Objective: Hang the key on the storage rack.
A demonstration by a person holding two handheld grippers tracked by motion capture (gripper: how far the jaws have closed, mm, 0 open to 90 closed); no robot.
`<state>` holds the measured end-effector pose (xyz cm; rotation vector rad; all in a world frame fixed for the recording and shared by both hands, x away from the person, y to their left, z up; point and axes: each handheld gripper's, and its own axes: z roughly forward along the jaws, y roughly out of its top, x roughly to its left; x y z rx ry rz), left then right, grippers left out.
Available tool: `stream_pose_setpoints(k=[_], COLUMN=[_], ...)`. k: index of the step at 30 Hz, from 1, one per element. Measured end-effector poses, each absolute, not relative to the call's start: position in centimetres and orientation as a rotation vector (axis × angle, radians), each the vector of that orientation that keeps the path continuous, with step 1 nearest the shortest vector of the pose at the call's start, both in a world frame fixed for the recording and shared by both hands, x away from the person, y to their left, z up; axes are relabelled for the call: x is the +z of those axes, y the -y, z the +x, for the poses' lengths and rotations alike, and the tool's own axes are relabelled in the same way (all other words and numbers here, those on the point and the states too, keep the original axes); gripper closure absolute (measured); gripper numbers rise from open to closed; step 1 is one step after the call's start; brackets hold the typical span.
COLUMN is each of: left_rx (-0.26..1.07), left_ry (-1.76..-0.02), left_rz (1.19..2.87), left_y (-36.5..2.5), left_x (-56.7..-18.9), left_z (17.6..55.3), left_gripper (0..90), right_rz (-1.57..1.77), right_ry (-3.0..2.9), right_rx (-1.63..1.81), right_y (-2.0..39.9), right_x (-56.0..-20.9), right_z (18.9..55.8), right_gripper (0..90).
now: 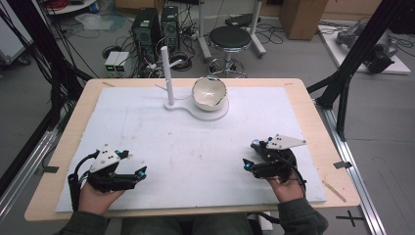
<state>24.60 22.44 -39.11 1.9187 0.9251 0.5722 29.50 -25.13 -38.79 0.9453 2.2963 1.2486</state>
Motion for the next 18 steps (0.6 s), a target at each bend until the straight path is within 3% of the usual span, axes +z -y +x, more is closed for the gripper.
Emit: stream_pose_setpoints(k=[18], left_rx=[0.573], left_ry=[-0.926], left_rz=[1.914], left_y=[-22.3], left_x=[-39.1], left_z=[24.7], left_gripper=[18.4], right_rz=[0.992], right_ry=[-2.253], right_rx=[1.256], right_y=[26.9], right_x=[-38.0], right_z=[29.3], right_gripper=[11.3])
